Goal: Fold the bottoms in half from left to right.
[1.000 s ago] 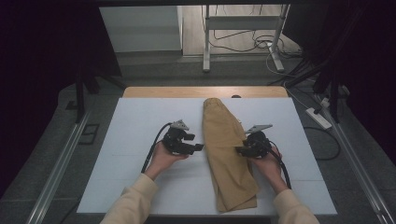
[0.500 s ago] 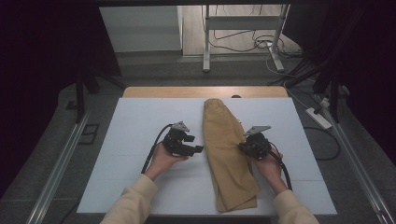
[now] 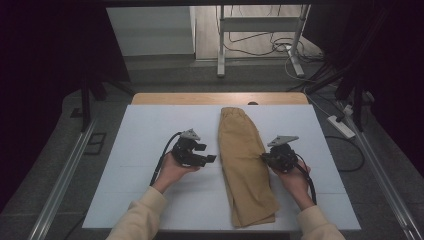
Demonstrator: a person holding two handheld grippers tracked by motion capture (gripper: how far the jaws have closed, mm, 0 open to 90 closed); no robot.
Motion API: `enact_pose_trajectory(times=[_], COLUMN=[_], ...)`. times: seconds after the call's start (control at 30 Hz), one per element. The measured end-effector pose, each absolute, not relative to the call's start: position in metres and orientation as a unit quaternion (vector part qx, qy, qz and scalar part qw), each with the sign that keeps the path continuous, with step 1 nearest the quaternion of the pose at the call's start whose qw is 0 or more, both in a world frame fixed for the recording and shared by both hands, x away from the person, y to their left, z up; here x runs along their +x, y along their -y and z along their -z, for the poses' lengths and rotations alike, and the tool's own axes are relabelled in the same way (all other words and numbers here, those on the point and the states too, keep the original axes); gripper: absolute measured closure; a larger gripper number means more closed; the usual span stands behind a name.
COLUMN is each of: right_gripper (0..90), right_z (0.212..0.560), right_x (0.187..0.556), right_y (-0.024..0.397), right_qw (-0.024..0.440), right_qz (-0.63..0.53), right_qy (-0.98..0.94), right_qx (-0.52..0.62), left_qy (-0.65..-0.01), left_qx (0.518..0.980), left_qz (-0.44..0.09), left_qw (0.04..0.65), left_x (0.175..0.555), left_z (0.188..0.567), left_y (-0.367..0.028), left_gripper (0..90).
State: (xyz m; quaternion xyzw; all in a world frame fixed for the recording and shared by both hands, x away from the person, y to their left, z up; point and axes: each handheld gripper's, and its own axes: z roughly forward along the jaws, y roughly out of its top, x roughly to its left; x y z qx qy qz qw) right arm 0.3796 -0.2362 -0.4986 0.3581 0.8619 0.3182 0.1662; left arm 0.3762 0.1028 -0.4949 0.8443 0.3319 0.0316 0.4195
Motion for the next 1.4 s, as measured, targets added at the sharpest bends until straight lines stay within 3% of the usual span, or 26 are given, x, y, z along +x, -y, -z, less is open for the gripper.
enact_pose_trajectory(times=[0.47,0.57,0.67,0.77,1.4], right_gripper=[83.2,75.4,55.2,47.9,41.4], right_z=[0.509,0.510,0.506,0.498,0.488], right_x=[0.377,0.377,0.376,0.372,0.355], right_y=[0.242,0.241,0.241,0.238,0.205], right_qw=[0.153,0.156,0.169,0.173,0.136], right_qz=[-0.303,-0.296,-0.317,-0.343,-0.355], right_qy=[-0.865,-0.866,-0.856,-0.849,-0.873], right_qx=[0.370,0.370,0.373,0.362,0.305], left_qy=[-0.335,-0.335,-0.337,-0.337,-0.337], left_qx=[0.841,0.841,0.841,0.841,0.843], left_qz=[-0.034,-0.035,-0.037,-0.038,-0.037], left_qw=[0.423,0.423,0.422,0.422,0.418], left_x=[0.376,0.376,0.377,0.377,0.377], left_z=[0.493,0.493,0.493,0.492,0.493], left_y=[-0.107,-0.108,-0.108,-0.108,-0.108], left_gripper=[32.6,32.6,31.8,31.8,30.7])
